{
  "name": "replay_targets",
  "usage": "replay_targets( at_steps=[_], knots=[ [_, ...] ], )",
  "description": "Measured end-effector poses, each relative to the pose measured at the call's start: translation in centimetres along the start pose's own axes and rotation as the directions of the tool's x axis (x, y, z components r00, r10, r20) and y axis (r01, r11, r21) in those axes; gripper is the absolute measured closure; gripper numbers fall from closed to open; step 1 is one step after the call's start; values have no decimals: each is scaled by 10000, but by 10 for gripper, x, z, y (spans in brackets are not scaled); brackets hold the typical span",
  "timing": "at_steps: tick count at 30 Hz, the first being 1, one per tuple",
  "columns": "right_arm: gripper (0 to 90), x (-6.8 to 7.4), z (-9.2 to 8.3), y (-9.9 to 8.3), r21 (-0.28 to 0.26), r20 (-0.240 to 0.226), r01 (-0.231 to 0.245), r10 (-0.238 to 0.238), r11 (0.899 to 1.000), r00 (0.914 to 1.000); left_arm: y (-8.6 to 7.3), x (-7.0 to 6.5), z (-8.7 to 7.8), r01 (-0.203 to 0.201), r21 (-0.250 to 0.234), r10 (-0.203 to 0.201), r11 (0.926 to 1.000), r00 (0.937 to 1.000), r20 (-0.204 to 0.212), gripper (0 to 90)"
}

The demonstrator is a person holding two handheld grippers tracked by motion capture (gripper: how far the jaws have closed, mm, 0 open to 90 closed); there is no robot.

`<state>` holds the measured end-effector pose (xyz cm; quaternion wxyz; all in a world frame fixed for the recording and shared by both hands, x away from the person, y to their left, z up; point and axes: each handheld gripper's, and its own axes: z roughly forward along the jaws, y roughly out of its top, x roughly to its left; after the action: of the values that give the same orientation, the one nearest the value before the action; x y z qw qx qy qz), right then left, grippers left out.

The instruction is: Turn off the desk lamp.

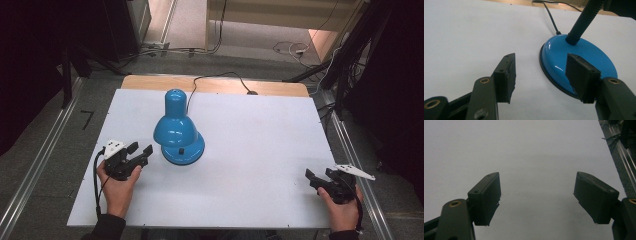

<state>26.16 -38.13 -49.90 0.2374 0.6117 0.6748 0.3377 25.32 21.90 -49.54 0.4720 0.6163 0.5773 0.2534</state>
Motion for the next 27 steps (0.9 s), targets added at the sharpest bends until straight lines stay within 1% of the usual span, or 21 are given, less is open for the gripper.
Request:
replay_targets(
  at_steps=[11,25,27],
  knots=[
    [207,0,0,0,0,7,10,-10,10000,10000,-3,5,-8,-106,5,106,9999,9998,-193,397],
    [206,0,0,0,34,41,11,-11,10000,10000,-6,6,-19,-140,95,141,9999,9998,-141,359],
    [206,0,0,0,33,39,17,-17,10000,10000,-7,6,-20,-65,96,66,9999,9999,-120,346]
  ],
)
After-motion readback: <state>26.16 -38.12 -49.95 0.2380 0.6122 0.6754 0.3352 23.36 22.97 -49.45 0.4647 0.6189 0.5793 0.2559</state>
